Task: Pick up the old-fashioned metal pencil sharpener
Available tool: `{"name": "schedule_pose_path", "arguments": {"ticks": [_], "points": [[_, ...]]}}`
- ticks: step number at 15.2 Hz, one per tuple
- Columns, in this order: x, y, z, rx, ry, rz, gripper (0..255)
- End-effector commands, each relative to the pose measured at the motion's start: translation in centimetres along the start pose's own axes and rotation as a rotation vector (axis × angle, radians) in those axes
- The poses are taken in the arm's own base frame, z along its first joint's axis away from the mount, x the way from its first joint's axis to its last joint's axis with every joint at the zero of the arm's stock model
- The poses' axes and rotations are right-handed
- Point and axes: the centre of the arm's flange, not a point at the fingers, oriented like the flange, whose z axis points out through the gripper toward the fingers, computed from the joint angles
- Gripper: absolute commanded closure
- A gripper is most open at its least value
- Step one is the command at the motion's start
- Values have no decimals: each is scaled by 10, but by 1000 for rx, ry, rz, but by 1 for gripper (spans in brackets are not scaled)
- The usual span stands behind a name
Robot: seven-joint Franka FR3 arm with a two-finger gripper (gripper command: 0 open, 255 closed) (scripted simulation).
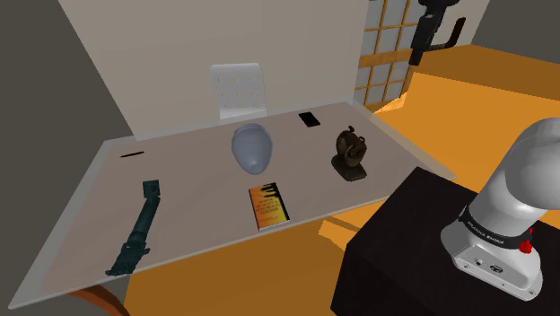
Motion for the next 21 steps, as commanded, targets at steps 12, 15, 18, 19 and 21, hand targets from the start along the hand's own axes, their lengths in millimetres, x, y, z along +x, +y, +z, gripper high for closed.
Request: {"name": "schedule_pose_path", "arguments": {"ticks": [12, 15, 18, 19, 21], "points": [[85, 28, 118, 6, -30, 249, 0], [106, 38, 151, 7, -38, 317, 0], [126, 51, 184, 9, -46, 385, 0], [132, 55, 195, 9, -49, 407, 0], [145, 64, 217, 10, -54, 453, 0]]}}
